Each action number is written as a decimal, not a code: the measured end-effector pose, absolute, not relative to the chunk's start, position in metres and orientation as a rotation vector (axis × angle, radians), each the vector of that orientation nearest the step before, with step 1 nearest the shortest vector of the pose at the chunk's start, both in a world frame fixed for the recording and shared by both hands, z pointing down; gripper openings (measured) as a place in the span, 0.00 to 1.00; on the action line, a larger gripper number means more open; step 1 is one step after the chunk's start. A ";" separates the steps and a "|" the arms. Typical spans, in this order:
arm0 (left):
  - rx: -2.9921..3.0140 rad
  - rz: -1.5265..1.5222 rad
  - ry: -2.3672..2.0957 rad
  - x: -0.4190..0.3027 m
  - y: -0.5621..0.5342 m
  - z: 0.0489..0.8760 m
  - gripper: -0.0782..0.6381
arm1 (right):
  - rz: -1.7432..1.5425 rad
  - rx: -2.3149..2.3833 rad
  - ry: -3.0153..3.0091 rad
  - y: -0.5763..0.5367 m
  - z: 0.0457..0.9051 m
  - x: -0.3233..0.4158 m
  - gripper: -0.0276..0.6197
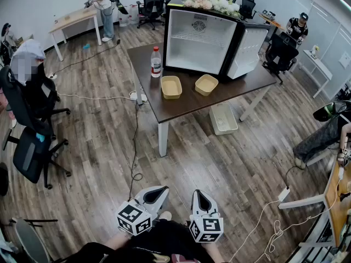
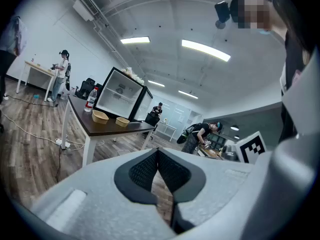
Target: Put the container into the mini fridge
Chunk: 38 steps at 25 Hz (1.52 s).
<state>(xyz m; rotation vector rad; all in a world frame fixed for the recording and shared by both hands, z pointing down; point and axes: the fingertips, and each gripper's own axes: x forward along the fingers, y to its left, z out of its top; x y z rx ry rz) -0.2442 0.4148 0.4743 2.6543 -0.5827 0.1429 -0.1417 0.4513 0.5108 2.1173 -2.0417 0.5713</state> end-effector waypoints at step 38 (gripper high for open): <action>2.657 0.108 -0.681 -0.222 0.343 0.486 0.12 | 0.588 2.040 -2.036 0.397 0.520 -0.123 0.06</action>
